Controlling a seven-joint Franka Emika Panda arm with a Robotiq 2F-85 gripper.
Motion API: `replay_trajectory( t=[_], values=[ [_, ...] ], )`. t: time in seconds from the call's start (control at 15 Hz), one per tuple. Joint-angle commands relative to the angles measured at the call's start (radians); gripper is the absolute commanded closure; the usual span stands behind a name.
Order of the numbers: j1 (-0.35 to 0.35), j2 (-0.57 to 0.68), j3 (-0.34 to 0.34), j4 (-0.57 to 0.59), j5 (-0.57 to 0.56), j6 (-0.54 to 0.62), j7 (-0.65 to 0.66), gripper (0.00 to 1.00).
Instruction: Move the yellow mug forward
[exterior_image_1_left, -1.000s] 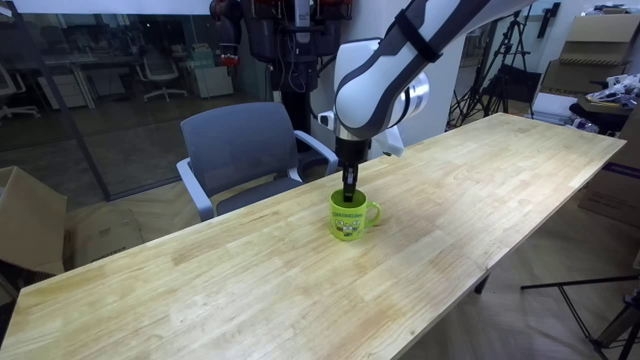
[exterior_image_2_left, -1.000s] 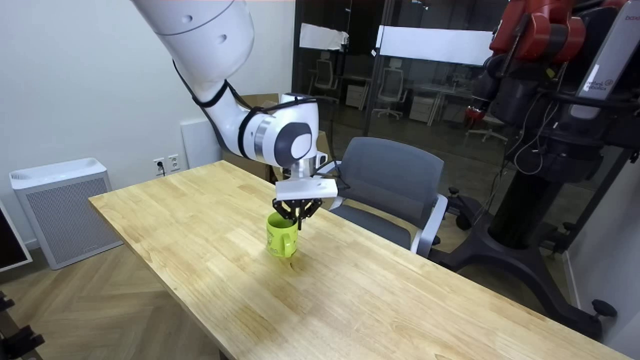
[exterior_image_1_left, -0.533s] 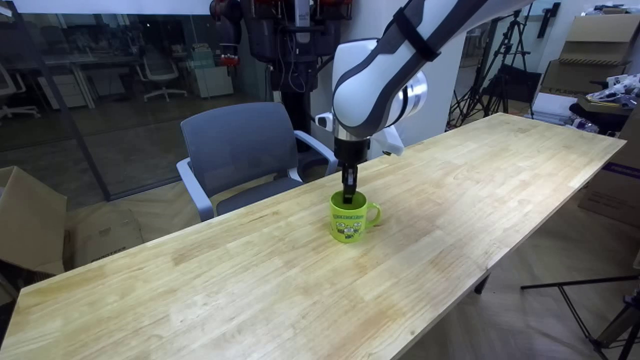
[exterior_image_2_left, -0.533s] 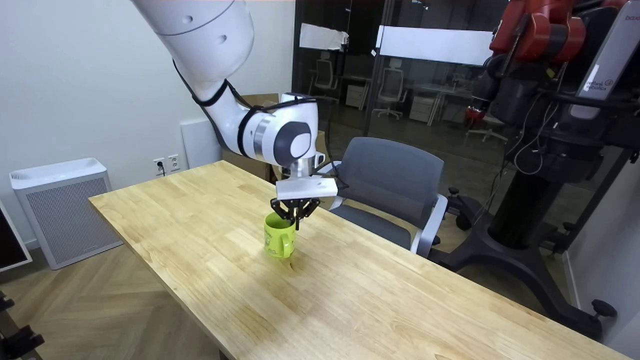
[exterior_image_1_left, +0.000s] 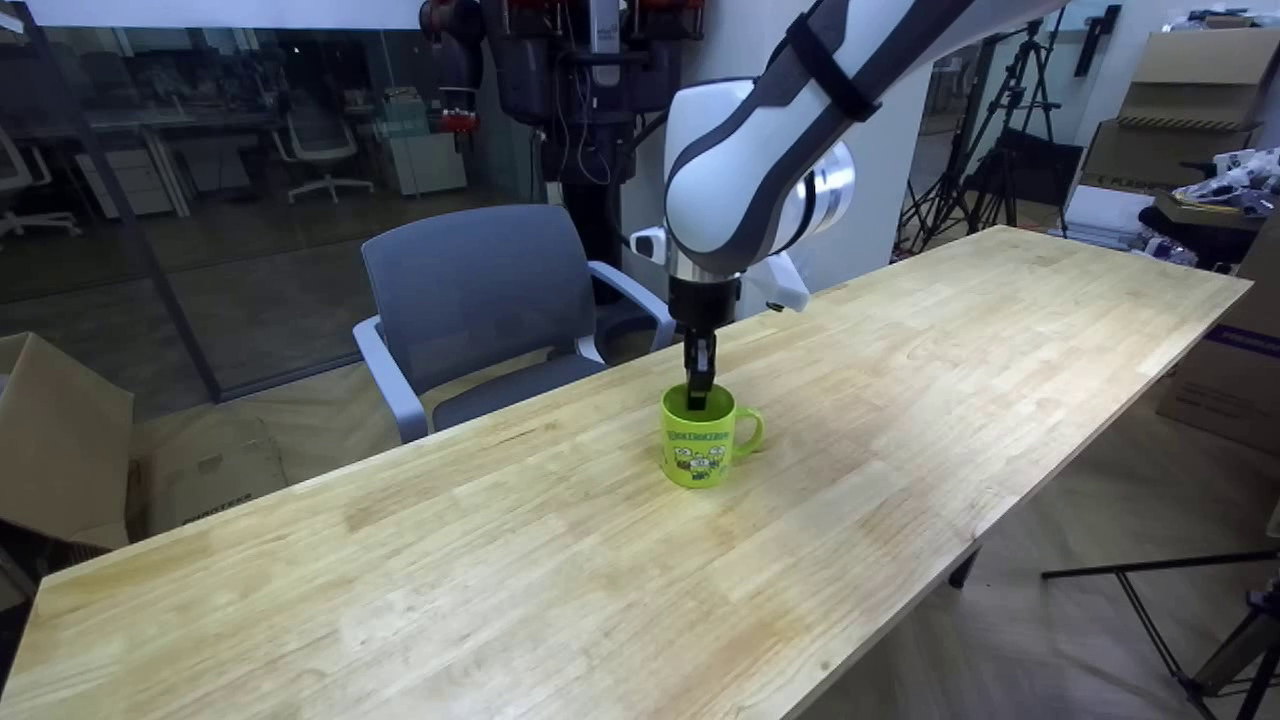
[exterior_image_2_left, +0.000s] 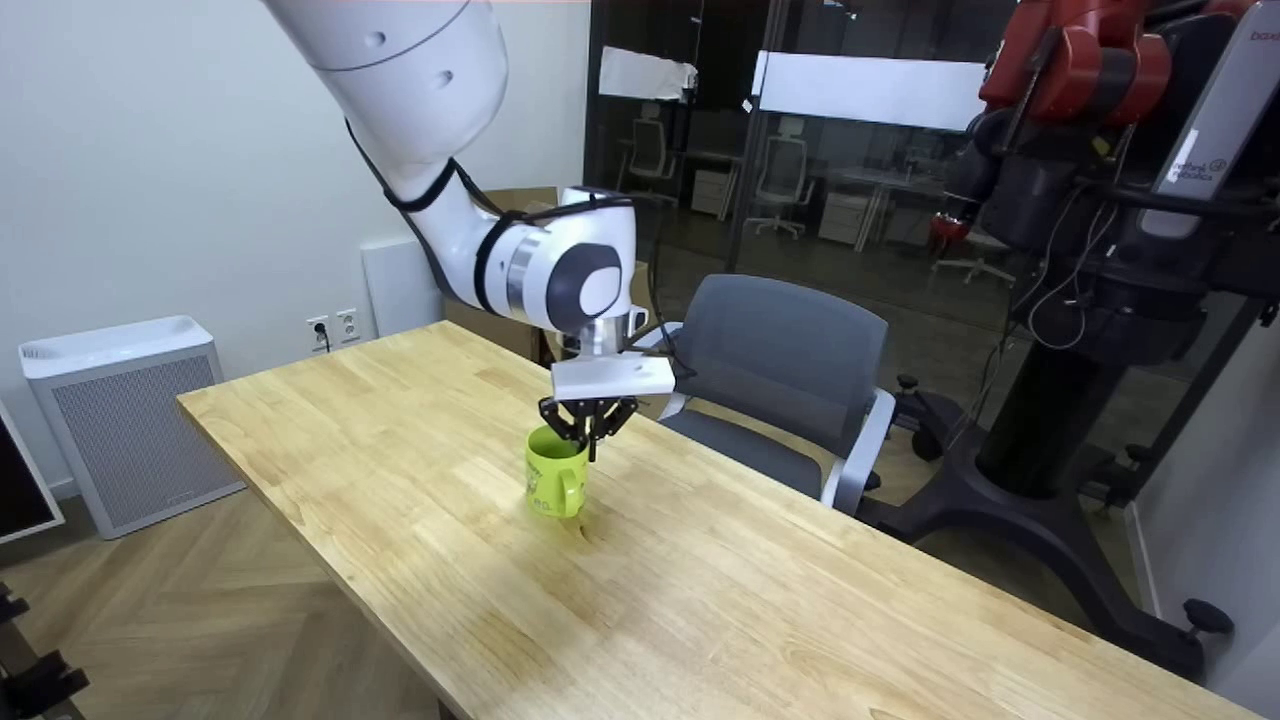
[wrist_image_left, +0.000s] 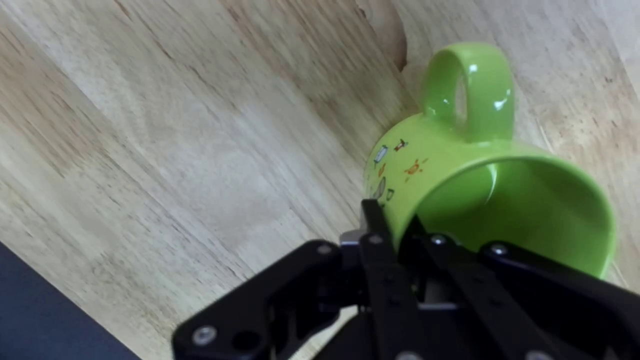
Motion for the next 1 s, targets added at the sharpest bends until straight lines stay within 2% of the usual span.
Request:
replay_trajectory(
  t=[0.0, 0.4, 0.67, 0.93],
  values=[
    [0.011, -0.058, -0.013, -0.082, -0.007, -0.026, 0.018, 0.98],
    [-0.010, -0.195, -0.006, -0.326, 0.021, -0.014, 0.034, 0.98],
    [0.005, -0.279, -0.050, -0.498, 0.005, 0.099, 0.129, 0.98],
    [0.042, -0.335, -0.123, -0.622, -0.043, 0.226, 0.290, 0.98]
  ],
)
